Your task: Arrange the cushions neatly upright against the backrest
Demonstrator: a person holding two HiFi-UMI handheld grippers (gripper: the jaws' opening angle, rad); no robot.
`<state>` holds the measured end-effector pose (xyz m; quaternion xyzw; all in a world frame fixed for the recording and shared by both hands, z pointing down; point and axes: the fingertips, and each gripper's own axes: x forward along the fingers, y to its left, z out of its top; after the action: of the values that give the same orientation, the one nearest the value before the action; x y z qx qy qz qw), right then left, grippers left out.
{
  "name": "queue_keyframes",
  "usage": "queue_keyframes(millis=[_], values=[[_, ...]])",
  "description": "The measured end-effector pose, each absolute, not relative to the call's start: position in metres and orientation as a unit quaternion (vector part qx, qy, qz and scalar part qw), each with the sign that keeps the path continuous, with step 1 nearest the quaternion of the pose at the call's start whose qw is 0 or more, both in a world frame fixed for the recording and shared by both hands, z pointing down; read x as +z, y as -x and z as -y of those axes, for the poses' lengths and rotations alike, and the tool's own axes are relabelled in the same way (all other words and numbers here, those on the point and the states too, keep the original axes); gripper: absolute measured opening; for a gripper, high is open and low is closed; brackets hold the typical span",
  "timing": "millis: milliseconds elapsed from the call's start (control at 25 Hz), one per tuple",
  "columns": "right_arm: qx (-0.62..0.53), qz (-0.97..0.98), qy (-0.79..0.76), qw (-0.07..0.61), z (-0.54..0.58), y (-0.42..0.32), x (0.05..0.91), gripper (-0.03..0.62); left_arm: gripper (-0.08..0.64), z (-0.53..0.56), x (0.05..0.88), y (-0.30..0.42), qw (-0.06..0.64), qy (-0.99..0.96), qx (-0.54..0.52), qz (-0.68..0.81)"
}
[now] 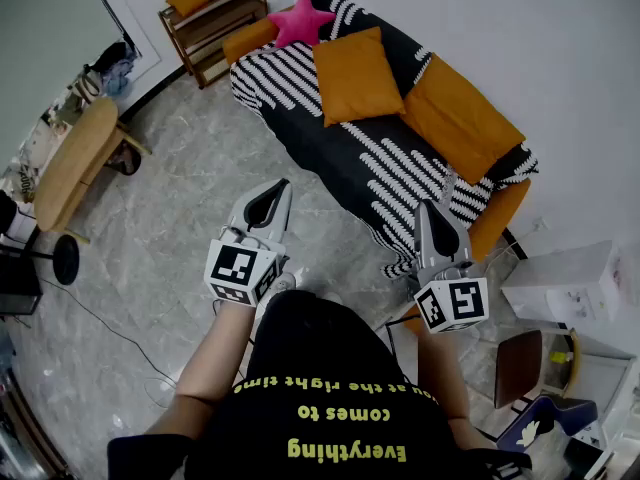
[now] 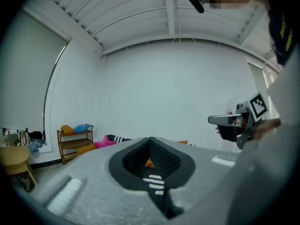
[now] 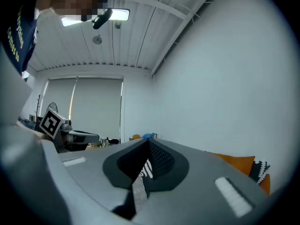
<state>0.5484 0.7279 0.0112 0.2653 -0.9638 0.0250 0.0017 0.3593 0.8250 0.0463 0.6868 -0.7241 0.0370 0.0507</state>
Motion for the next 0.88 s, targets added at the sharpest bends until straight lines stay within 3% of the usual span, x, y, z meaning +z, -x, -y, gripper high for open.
queue_keyframes(millis=[280,880], values=[[0.046,0.965,-0.257,-0.026,-0.727,-0.556,0.006,0.011,0.0,-0.826,0.044,-0.363,0.047,-0.684,0.037,0.727],[0.053,0.966,-0.253,-0.02,-0.718,-0.553,0.01,0.011,0.0,-0.805,0.044,-0.362,0.048,-0.69,0.034,0.721]])
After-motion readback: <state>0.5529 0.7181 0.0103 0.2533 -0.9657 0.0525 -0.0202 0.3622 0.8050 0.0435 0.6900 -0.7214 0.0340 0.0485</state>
